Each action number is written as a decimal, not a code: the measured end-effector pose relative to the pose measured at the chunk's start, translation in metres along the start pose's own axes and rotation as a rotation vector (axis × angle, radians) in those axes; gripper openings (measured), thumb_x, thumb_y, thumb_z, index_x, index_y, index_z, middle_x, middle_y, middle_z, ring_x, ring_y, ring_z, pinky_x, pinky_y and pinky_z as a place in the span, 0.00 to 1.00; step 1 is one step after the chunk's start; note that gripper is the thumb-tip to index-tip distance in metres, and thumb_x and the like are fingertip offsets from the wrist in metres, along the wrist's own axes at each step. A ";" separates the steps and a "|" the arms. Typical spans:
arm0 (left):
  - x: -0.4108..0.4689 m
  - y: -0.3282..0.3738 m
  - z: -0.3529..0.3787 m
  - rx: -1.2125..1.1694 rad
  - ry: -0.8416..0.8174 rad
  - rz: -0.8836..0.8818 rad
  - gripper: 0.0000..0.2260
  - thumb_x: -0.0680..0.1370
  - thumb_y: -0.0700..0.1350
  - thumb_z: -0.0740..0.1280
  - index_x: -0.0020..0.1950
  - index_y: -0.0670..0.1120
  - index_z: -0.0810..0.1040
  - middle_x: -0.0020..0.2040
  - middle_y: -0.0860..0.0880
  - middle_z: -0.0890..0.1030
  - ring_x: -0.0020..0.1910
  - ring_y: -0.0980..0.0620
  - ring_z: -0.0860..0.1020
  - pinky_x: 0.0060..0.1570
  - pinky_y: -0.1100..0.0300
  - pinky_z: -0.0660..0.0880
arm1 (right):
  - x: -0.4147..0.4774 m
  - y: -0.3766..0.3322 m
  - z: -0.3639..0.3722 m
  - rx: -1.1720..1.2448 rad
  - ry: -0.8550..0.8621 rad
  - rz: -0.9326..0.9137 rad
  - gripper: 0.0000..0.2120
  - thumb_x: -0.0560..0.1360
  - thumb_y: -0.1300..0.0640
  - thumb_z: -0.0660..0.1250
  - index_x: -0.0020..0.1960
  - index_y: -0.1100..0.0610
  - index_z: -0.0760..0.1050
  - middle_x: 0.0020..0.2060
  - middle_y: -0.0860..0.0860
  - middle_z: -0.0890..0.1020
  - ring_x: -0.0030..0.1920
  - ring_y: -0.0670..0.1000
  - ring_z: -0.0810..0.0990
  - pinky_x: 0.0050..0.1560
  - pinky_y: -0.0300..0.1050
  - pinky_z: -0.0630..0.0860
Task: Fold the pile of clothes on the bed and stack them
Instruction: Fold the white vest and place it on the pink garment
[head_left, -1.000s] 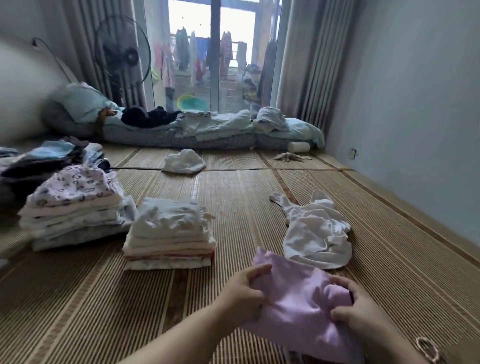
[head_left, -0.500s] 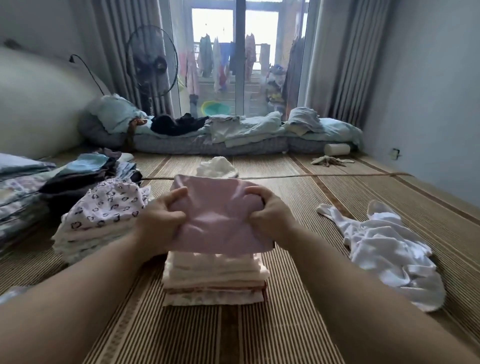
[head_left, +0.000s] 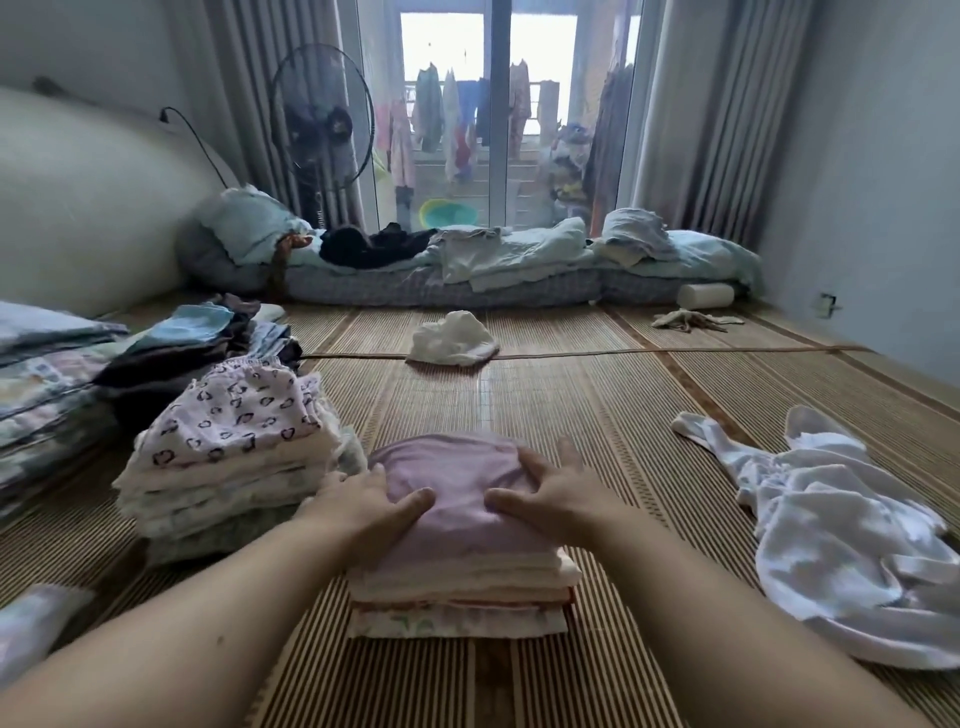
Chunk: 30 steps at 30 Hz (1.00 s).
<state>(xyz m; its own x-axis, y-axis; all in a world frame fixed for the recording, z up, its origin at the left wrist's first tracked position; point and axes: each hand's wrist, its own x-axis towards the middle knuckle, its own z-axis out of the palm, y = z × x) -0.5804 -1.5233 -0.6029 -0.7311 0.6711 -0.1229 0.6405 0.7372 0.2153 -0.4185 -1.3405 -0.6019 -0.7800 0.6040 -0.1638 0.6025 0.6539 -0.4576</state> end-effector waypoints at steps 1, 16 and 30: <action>-0.003 0.003 -0.004 -0.006 0.042 0.014 0.46 0.71 0.74 0.47 0.78 0.43 0.53 0.79 0.47 0.54 0.77 0.43 0.50 0.74 0.45 0.54 | -0.007 0.000 -0.003 -0.024 0.052 -0.015 0.48 0.58 0.18 0.55 0.73 0.31 0.45 0.77 0.48 0.39 0.76 0.62 0.49 0.72 0.65 0.52; -0.130 0.254 0.099 0.067 0.043 0.774 0.35 0.74 0.63 0.62 0.76 0.59 0.49 0.79 0.54 0.46 0.77 0.51 0.40 0.72 0.45 0.42 | -0.238 0.186 -0.036 0.063 0.411 0.336 0.35 0.72 0.39 0.66 0.75 0.42 0.56 0.75 0.51 0.58 0.72 0.53 0.63 0.67 0.50 0.65; -0.062 0.381 0.148 -0.009 0.032 0.620 0.15 0.79 0.45 0.57 0.62 0.56 0.76 0.60 0.49 0.75 0.57 0.46 0.76 0.58 0.53 0.73 | -0.242 0.280 -0.039 0.112 0.342 0.357 0.33 0.73 0.39 0.64 0.75 0.42 0.57 0.71 0.44 0.65 0.71 0.47 0.63 0.71 0.50 0.59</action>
<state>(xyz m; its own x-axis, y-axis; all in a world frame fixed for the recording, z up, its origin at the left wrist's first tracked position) -0.2561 -1.2722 -0.6567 -0.2305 0.9714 0.0567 0.9464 0.2102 0.2453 -0.0551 -1.2859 -0.6566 -0.4175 0.9078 -0.0397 0.7849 0.3382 -0.5192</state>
